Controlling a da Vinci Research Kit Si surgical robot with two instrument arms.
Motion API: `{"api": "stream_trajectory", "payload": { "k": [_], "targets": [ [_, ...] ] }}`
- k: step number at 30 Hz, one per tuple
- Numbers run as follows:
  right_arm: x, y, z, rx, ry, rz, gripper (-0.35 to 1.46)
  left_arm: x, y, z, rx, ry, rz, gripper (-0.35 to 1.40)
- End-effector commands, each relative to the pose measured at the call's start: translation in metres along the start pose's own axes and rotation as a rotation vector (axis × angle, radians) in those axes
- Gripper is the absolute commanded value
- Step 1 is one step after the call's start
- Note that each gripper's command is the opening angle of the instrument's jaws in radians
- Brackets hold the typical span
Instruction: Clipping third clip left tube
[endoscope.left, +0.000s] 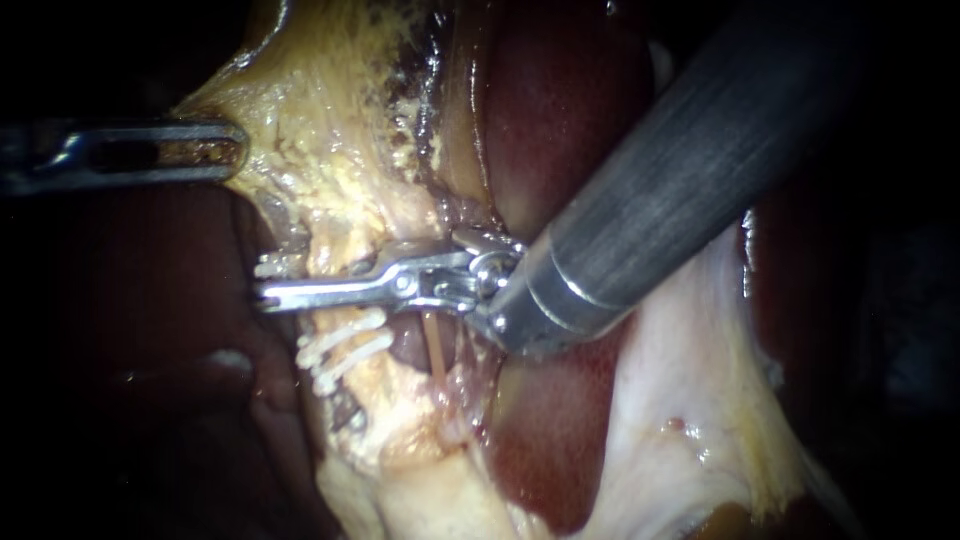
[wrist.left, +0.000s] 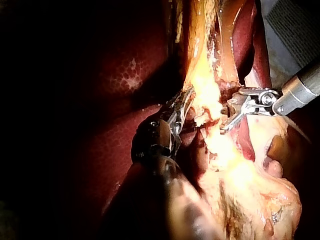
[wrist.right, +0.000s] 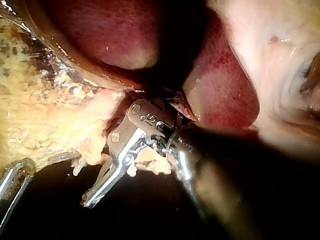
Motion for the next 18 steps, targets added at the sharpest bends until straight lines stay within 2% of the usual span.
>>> {"api": "stream_trajectory", "payload": {
  "k": [1,8,9,10,13,18],
  "targets": [
    [0.0001,0.0,-0.0001,-0.002,-0.001,0.0,0.58,0.0,0.0,0.0,0.0,0.0,0.0,-0.35],
    [0.0005,0.0004,-0.0004,-0.006,-0.002,0.007,0.55,0.0,0.0,0.0,0.0,0.0,0.0,-0.35],
    [0.0005,0.0005,-0.0005,-0.007,-0.002,0.007,0.46,0.0,0.0,0.0,0.0,0.0,0.0,-0.35],
    [0.0005,0.0007,-0.0008,-0.008,-0.003,0.007,0.29,0.0,0.0,0.0,0.0,0.0,0.0,-0.35],
    [0.0008,0.0014,-0.0017,-0.025,0.008,0.009,-0.35,0.0,0.0,0.0,0.0,0.0,0.0,-0.35],
    [0.001,0.0027,-0.0029,-0.029,-0.001,0.004,-0.35,0.0,-0.0001,-0.0001,0.0,0.0,0.0,-0.35]
  ]
}}
